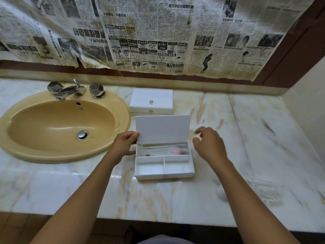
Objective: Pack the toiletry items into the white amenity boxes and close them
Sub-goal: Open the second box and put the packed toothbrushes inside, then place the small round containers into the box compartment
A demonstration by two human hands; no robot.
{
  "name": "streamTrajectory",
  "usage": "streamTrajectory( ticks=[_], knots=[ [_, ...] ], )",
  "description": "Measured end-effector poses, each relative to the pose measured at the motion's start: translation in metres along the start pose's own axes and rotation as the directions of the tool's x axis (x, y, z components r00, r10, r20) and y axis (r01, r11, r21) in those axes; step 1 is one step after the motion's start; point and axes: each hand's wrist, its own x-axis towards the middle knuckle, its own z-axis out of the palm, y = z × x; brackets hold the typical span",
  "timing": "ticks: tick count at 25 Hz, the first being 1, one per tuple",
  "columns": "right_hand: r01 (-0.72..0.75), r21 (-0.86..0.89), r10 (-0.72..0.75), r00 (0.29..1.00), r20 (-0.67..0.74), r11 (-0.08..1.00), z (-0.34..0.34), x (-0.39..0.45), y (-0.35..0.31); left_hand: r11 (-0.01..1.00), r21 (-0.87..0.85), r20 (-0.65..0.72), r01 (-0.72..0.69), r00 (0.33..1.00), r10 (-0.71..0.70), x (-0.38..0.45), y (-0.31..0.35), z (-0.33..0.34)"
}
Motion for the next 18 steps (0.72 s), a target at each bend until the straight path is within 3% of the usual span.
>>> streamTrajectory(
  ticks=[5,8,11,13,18],
  knots=[
    [-0.192,-0.251,0.263,0.919,0.294,0.949,-0.012,0.000,0.055,1.000,0.002,0.014,0.003,1.000,-0.003,0.001,0.000,-0.001],
    [-0.221,-0.304,0.347,0.812,0.469,0.927,-0.004,-0.009,0.070,1.000,0.012,0.016,-0.004,1.000,0.004,0.000,0.001,-0.001],
    [-0.186,-0.396,0.397,0.729,0.557,0.899,0.006,-0.016,0.073,1.000,0.008,0.013,-0.004,1.000,0.004,-0.001,0.002,0.000],
    [-0.167,-0.429,0.404,0.729,0.553,0.888,0.011,-0.020,0.073,1.000,0.008,0.016,-0.004,1.000,0.004,-0.001,0.002,0.000],
    [-0.160,-0.424,0.356,0.825,0.438,0.892,0.019,-0.025,0.074,1.000,0.001,0.015,-0.004,1.000,0.004,0.000,0.002,0.000]
  ],
)
